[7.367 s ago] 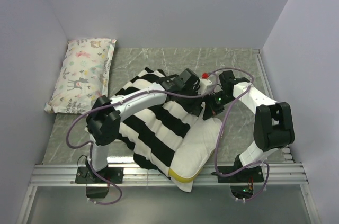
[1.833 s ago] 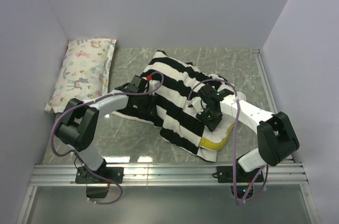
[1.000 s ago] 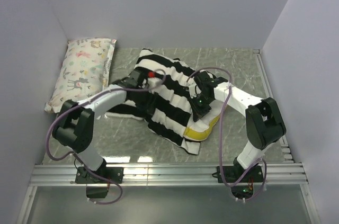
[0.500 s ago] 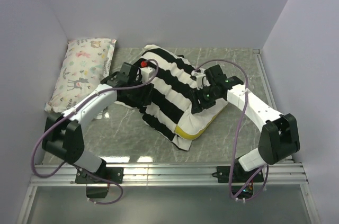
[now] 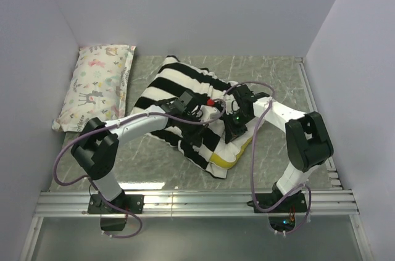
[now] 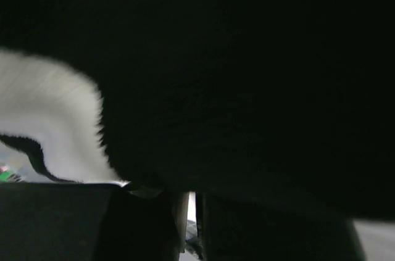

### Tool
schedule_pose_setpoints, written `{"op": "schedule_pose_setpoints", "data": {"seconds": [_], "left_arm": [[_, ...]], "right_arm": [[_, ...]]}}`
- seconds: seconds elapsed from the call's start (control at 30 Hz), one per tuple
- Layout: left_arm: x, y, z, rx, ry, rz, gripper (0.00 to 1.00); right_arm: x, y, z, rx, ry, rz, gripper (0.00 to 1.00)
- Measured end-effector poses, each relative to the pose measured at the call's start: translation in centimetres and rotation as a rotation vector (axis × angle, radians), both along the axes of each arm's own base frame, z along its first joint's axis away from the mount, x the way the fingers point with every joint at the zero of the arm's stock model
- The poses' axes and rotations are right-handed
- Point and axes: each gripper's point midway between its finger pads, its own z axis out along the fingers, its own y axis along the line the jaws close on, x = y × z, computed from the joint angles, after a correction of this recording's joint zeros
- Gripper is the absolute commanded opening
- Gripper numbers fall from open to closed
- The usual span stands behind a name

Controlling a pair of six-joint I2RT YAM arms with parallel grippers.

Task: Put the pillow into the pillowcase

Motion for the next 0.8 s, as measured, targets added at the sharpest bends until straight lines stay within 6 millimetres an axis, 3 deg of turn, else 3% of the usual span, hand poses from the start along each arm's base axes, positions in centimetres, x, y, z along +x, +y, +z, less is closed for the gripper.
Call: {"op": "schedule_pose_setpoints", "data": {"seconds": [0.07,0.1,0.13,0.2,0.27,0.3,0.37,0.47,0.57,0.67,0.8], "left_arm": [[-0.9,-0.3,0.2,-0.010,0.011,-0.045,0.16],[-1.0,0.0,0.3,-0.015,0.029,-0.047,0.31],[-0.9,0.4,0.4,-0.024,0.049,-0.045,0.39],[0.2,1.8,1.2,-0.060,0.090,-0.001,0.53],[2.2,4.0,2.5,-0.107,0.103,0.079,0.57],[3.5,5.5,3.4,-0.134,0.088,0.133,0.61],[5.8,8.7,5.4,-0.174,0.035,0.242,0.61],[6.6,11.9,7.8,-0.203,-0.060,0.344,0.61],[5.9,12.9,7.5,-0.175,-0.089,0.402,0.58],[6.1,13.9,4.7,-0.088,-0.035,0.487,0.56],[7.2,14.8,0.7,0.022,0.040,0.562,0.55]], "right_arm": [[-0.2,-0.1,0.0,0.003,0.024,-0.007,0.09],[-0.3,0.0,0.1,0.006,0.028,-0.007,0.11],[-0.3,0.0,0.2,0.010,0.026,-0.007,0.13],[-0.3,0.1,0.7,0.020,0.013,-0.001,0.25],[-0.1,-0.3,2.0,0.034,-0.026,0.008,0.38],[0.0,-0.5,2.9,0.050,-0.052,0.013,0.58],[1.1,-1.5,5.8,0.088,-0.126,-0.010,0.70],[5.4,-4.2,11.0,0.122,-0.320,-0.090,0.73],[9.4,-6.0,14.0,0.107,-0.464,-0.145,0.70],[12.3,-6.0,13.1,0.086,-0.491,-0.153,0.63],[14.2,-6.1,6.8,0.031,-0.379,-0.167,0.56]]}}
